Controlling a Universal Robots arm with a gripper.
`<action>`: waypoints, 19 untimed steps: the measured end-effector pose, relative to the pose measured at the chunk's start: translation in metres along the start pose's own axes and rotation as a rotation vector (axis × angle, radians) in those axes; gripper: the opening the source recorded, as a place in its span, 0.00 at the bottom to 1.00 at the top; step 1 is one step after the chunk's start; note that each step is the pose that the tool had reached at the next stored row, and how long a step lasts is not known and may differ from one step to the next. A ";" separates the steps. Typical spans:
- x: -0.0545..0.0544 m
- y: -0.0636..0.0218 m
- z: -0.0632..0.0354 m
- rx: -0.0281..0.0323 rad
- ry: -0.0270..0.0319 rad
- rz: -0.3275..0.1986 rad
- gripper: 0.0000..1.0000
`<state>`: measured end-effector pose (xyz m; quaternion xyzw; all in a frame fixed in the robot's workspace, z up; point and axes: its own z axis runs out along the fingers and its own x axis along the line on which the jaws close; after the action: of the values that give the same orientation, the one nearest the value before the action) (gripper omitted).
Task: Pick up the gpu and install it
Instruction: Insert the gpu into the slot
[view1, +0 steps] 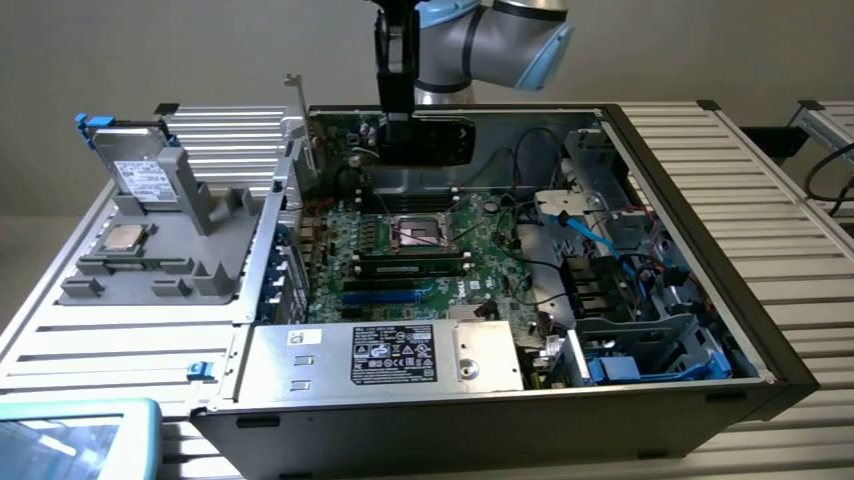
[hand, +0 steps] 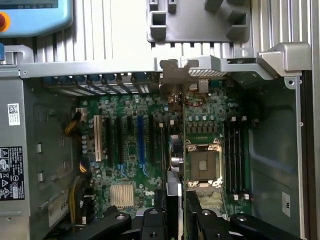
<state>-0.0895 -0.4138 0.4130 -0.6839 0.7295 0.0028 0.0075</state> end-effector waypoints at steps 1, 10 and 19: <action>0.003 -0.0002 0.0019 -0.0001 -0.0002 0.001 0.27; 0.014 -0.0008 0.0181 0.0020 -0.0008 0.049 0.27; 0.038 -0.0055 0.0341 0.0020 -0.0012 0.050 0.27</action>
<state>-0.0862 -0.4521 0.3784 -0.6654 0.7465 0.0026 0.0086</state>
